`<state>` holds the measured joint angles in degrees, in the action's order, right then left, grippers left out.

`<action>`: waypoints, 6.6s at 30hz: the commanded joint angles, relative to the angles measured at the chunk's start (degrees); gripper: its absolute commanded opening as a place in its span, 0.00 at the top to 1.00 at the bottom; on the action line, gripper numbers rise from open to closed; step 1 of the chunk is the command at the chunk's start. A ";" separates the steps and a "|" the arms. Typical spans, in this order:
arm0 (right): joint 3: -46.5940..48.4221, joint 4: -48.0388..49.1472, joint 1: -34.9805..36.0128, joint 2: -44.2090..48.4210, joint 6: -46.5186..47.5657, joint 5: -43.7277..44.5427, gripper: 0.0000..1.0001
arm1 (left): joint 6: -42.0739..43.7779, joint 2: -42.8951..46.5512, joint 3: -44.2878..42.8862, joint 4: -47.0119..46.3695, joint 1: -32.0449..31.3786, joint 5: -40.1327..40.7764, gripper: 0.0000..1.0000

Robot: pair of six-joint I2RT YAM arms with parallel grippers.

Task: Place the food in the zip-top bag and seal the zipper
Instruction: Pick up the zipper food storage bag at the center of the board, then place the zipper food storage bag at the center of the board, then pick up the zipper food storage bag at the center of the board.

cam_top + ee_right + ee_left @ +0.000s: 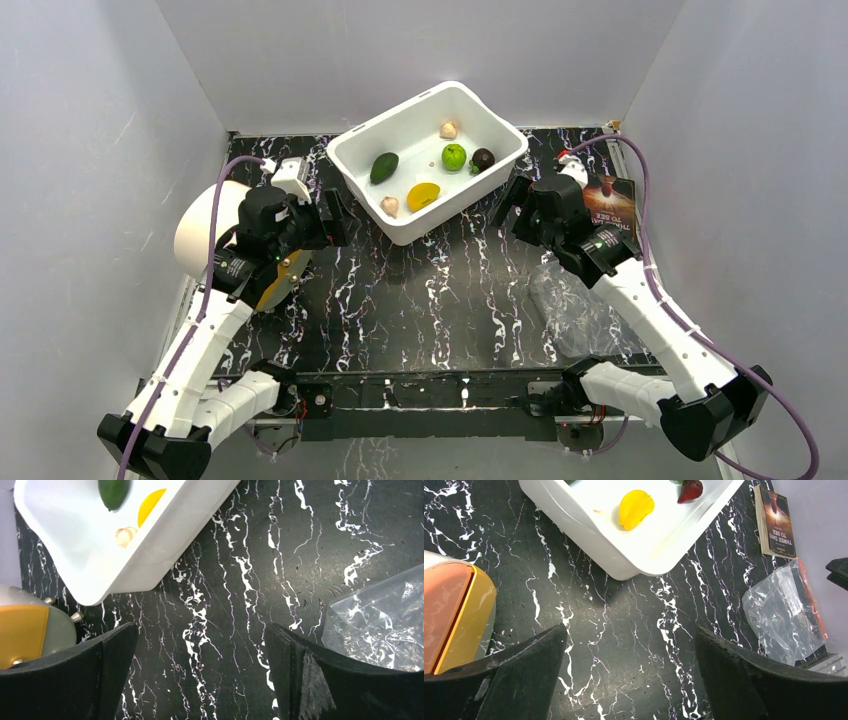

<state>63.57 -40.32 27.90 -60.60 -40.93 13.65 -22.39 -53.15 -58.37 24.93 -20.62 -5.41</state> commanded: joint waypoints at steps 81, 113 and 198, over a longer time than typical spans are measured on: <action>-10.84 15.72 -7.16 6.26 19.14 -55.04 1.00 | 17.88 7.36 14.18 -26.13 -0.31 -25.89 0.15; -11.58 36.70 -6.72 3.97 -3.36 -78.14 1.00 | 30.55 -1.42 15.14 -39.82 -2.09 -51.11 0.11; -42.07 49.34 -3.49 -3.26 -15.46 -34.82 0.52 | -7.14 -7.33 21.54 -34.54 -15.48 -16.74 0.32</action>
<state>22.87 2.66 24.18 -61.23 -58.87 -19.86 -31.07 -60.40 -34.04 -9.47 -34.79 -25.58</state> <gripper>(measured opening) 0.433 0.676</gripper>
